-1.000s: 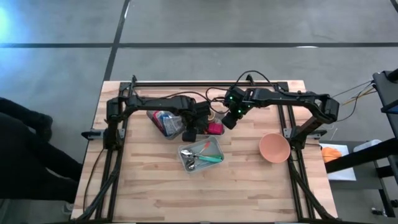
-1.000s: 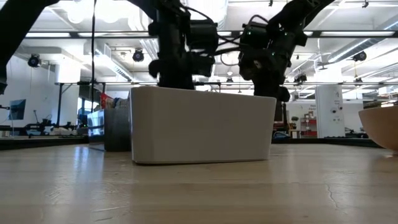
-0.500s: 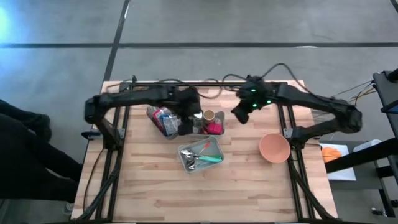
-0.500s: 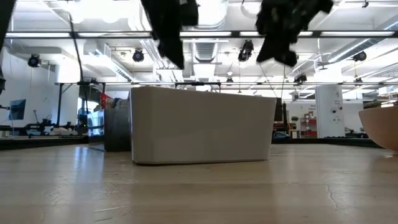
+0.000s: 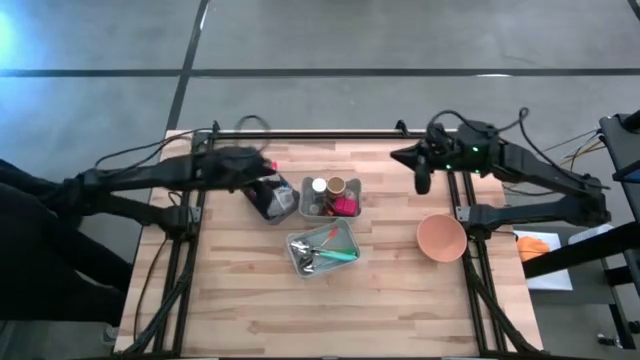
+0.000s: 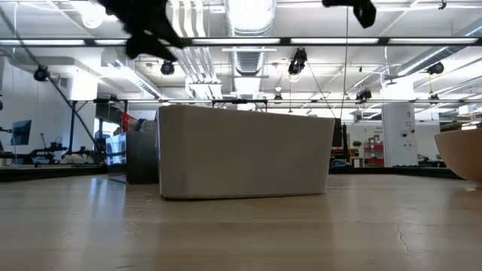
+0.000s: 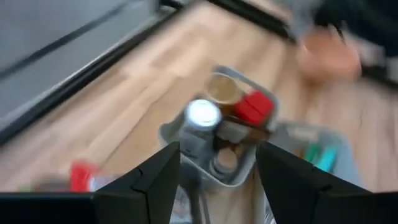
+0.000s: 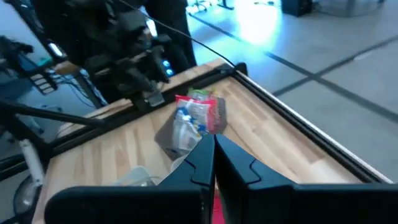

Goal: Pick & Place Food Item
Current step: Return to Home Position

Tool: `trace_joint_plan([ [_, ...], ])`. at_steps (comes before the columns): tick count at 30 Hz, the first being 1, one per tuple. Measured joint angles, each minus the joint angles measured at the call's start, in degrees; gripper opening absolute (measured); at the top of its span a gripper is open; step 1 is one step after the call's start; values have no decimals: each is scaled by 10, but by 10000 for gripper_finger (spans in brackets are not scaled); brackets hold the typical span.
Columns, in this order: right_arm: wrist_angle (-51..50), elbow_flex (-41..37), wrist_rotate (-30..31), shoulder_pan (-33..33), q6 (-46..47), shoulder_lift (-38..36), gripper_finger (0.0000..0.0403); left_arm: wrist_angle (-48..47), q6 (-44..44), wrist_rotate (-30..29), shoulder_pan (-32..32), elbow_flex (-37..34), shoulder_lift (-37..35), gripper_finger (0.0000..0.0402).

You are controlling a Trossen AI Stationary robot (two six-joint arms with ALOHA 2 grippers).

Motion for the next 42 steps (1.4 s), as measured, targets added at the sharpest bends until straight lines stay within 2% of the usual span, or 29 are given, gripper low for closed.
trace_joint_plan([
  [2, 0, -1, 3, 9, -3, -15, 8, 32, -97, -38, 0, -57, -54, 214],
  [3, 0, -3, 3, 13, 6, -23, 8, 58, -122, -40, -1, -84, -79, 214],
  [4, 1, -6, 6, 19, 12, -30, 8, 85, -121, -28, -2, -111, -102, 214],
  [6, 25, -23, 9, 35, 9, -42, 8, 147, -68, 39, -8, -159, -148, 214],
  [8, 66, -58, 9, 52, -11, -58, 8, 201, -51, 89, -12, -200, -187, 214],
  [11, 165, -129, 3, 77, -15, -85, 8, 228, -74, 91, -11, -261, -243, 215],
  [13, 225, -173, -1, 86, 1, -106, 8, 231, -79, 92, -17, -285, -283, 215],
  [19, 287, -281, -32, 107, 67, -162, 8, 159, -31, 93, -33, -302, -363, 215],
  [24, 370, -355, -29, 136, 74, -219, 8, 140, -8, 85, -37, -345, -416, 215],
  [33, 400, -438, -18, 166, 70, -290, 8, 139, -6, 81, -40, -420, -514, 215],
  [38, 410, -473, 21, 166, 68, -311, 8, 154, -15, 83, -42, -471, -554, 215],
  [42, 445, -494, 20, 168, 28, -321, 8, 155, -8, 82, -44, -491, -579, 215],
])
